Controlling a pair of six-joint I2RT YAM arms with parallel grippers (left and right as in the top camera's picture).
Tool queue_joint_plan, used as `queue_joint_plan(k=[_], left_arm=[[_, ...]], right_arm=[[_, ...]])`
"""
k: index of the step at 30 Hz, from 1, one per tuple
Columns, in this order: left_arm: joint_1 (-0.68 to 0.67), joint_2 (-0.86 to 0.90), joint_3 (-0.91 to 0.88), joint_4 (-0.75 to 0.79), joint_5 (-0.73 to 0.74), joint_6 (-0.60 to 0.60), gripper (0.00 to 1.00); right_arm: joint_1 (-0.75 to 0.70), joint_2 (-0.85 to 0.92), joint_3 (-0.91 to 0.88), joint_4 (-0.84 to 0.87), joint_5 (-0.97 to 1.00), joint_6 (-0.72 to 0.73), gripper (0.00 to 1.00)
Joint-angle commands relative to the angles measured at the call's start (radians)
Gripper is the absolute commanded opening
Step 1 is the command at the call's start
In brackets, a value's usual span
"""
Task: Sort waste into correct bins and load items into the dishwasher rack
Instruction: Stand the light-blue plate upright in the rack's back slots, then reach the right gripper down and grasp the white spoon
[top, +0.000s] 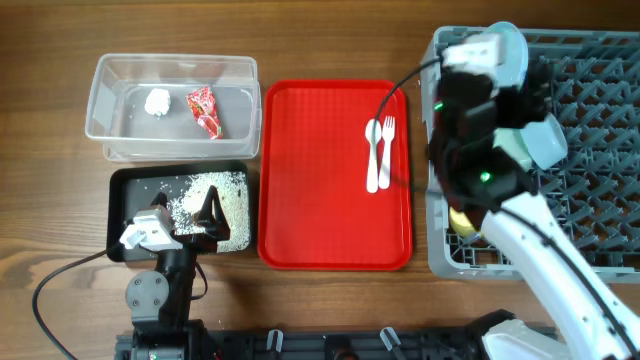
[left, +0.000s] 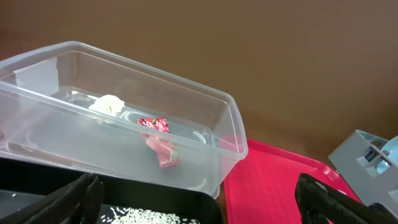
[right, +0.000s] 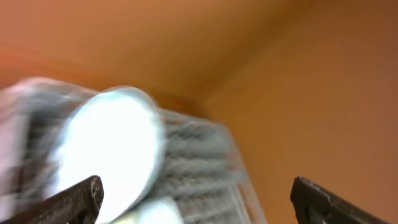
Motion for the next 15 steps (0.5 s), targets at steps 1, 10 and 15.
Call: queue_joint_plan(k=[1, 10, 15], left_arm=[[0.007, -0.01, -0.009, 0.003, 0.015, 0.013, 1.0], [0.007, -0.01, -0.009, 0.003, 0.015, 0.013, 1.0], [0.007, -0.01, -0.009, 0.003, 0.015, 0.013, 1.0]], right_arm=[[0.087, -0.007, -0.006, -0.181, -0.462, 0.319, 0.97], [0.102, 0.116, -0.006, -0.289, -1.122, 0.805, 0.82], [0.101, 0.218, -0.006, -0.299, -1.108, 0.817, 0.82]])
